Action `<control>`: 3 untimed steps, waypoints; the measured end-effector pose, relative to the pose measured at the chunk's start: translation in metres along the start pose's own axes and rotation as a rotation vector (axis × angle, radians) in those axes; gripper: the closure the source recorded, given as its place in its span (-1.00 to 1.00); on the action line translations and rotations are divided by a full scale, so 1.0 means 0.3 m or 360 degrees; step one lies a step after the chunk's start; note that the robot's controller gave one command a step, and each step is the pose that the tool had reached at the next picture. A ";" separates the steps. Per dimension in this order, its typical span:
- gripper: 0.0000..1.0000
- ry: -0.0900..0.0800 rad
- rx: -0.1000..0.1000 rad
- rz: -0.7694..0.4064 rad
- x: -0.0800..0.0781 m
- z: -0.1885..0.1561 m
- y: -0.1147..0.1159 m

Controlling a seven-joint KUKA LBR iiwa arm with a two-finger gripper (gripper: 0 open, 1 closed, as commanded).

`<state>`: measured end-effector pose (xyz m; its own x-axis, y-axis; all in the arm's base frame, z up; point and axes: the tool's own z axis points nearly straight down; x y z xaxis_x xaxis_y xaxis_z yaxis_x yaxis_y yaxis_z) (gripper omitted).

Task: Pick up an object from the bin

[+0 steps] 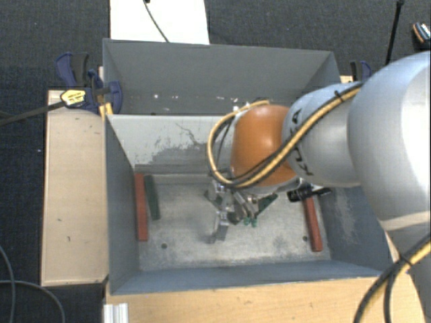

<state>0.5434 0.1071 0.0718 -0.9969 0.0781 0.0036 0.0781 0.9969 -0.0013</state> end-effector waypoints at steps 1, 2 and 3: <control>-1.00 -0.0015 0.0000 0.0017 -0.056 0.005 -0.154; -1.00 -0.0013 -0.0006 0.0682 -0.064 0.005 -0.125; 1.00 0.0026 0.0004 0.0681 -0.045 0.015 -0.123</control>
Offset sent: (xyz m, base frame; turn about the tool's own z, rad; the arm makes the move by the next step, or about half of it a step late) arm 0.0117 -0.0441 -0.0018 0.0060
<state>0.5539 0.0694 0.0674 -0.8746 0.4845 0.0184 0.4844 0.8748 -0.0084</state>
